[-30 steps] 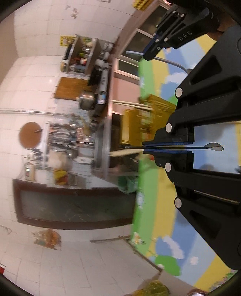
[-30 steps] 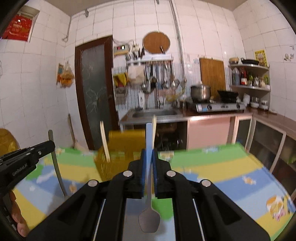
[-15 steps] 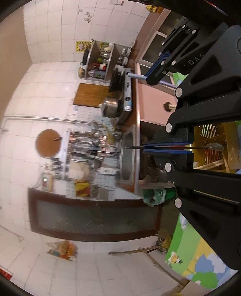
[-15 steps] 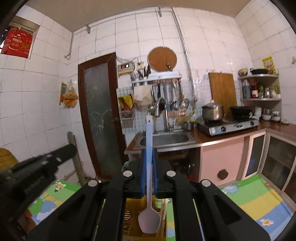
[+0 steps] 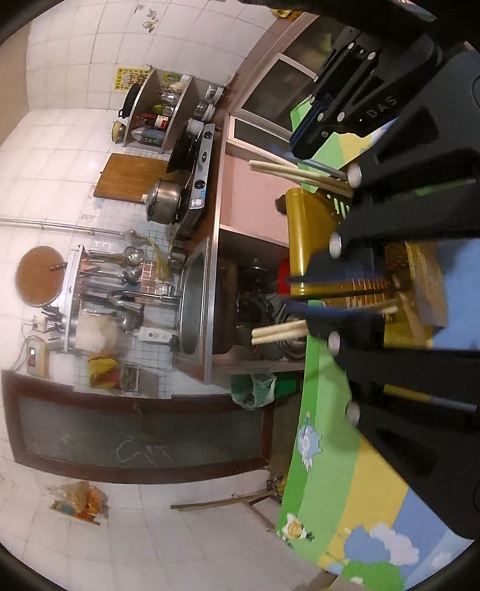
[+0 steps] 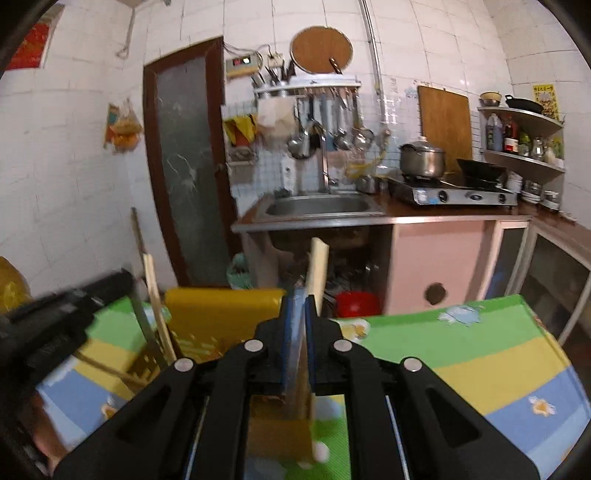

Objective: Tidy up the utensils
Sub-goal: 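Lower the knife and spoon into the yellow holder and open both tools, then move the left tool to the frog fork while the right tool approaches the last chopstick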

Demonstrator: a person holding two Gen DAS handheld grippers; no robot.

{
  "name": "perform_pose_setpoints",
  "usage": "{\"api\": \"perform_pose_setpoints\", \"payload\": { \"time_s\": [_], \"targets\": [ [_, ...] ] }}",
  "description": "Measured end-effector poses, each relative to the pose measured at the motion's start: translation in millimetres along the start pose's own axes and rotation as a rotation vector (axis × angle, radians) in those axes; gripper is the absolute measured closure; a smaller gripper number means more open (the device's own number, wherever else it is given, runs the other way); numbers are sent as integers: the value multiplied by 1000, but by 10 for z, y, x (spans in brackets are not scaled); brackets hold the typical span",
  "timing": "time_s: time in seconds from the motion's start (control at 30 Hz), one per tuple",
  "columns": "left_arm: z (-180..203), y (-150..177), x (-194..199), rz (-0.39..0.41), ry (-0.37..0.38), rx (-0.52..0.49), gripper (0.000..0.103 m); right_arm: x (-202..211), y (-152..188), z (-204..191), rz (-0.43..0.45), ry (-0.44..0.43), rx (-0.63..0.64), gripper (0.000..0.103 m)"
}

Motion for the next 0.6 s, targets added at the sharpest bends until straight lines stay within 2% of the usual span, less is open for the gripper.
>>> {"api": "perform_pose_setpoints", "payload": {
  "time_s": [0.07,0.1,0.13,0.23,0.4,0.6],
  "targets": [
    [-81,-43,179,27,-29,1,42,105,30,45,-17,31,-8,80],
    [-140,-66,306,45,-47,-3,34,193,52,70,-26,48,-8,56],
    [-182,-74,386,48,-57,-8,32,254,61,80,-22,55,-9,44],
    [-359,-9,648,36,-83,0,22,499,111,85,-17,88,10,43],
    [-634,298,1017,33,-153,-3,5,792,461,13,-75,77,-9,35],
    [-883,936,1227,-55,-208,7,5,955,1006,-112,-150,55,-48,32]
  ]
}}
Point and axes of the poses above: each gripper's, at about its wrist camera, not at the fingertips, and x roughly against the way its jaws point, z to its right, y to its underside, the point moved 10 cm from there along -x, roughly the way its jaws point, and after that the axes turned 10 degrees about -y, right-handed, at the moved point
